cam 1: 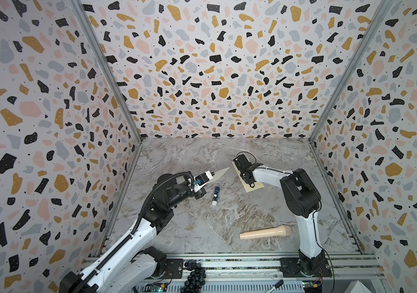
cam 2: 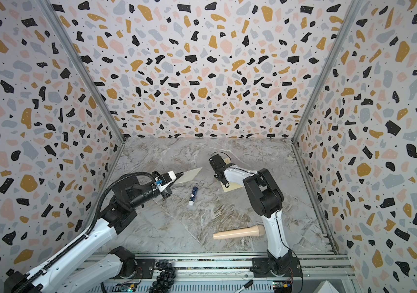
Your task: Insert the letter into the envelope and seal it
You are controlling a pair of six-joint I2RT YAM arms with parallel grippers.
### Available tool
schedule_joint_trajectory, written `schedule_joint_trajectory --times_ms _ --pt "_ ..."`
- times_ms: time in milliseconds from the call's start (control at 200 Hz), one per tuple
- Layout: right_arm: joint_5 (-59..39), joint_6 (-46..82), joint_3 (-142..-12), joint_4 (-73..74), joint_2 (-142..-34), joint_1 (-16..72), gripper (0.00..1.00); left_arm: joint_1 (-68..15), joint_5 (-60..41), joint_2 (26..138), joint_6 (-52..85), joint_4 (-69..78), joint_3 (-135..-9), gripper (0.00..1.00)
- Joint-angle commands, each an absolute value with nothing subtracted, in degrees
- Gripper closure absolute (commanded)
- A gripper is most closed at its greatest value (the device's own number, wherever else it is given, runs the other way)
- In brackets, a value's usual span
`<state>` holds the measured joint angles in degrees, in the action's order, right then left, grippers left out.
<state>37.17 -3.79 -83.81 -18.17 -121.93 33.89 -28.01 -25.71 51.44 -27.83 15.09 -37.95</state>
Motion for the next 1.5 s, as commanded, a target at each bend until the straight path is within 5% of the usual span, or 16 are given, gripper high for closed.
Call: schedule_joint_trajectory --times_ms 0,220,671,1056,1497 --pt "38.6 -3.0 -86.1 -19.6 -122.3 34.1 0.83 -27.8 -25.4 50.5 -27.8 17.1 -37.3 1.00" --pt "36.9 -1.8 -86.6 -21.0 -121.3 34.2 1.00 -27.8 -25.4 50.5 -27.8 17.1 -37.2 1.00" --pt "18.9 5.8 -87.3 -26.9 -109.5 31.7 1.00 -27.8 -25.4 50.6 -27.5 17.4 -37.2 1.00" --pt "-14.7 19.0 -74.3 -13.5 -97.9 21.6 1.00 -27.8 -25.7 50.9 -27.1 18.0 -37.2 1.00" --pt "-32.1 24.7 -66.9 -5.9 -100.9 16.5 1.00 -27.8 -25.9 51.2 -26.6 18.3 -37.1 1.00"
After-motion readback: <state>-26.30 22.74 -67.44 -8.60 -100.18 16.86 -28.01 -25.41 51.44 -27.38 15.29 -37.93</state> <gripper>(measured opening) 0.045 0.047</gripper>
